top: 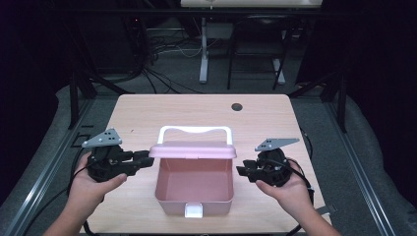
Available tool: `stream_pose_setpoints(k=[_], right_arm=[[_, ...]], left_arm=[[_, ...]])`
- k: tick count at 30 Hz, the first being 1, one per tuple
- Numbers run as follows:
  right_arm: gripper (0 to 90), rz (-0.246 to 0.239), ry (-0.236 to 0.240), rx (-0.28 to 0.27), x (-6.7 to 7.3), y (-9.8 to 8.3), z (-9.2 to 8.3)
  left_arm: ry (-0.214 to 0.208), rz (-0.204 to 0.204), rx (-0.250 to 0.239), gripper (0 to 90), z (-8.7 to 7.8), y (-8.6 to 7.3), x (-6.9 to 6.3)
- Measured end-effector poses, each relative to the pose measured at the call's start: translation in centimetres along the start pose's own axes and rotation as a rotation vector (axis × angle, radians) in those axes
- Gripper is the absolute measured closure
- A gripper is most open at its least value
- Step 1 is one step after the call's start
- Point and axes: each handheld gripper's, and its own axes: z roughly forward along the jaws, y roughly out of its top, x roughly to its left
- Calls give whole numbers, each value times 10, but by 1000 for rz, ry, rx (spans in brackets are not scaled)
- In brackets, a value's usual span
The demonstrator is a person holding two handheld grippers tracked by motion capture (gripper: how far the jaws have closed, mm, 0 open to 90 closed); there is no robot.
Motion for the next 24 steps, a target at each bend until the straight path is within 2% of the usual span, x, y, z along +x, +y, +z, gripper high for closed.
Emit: stream_pose_setpoints(k=[8, 15, 24], right_arm=[[644, -6, 4, 19, 3, -5, 9], [636, -12, 6, 39, 4, -10, 17], [627, -9, 15, 47, 6, -16, 25]], left_arm=[[7, -9, -13, 701, 1, 6, 4], [46, 9, -20, 710, 4, 11, 5], [49, -5, -26, 725, 10, 15, 12]])
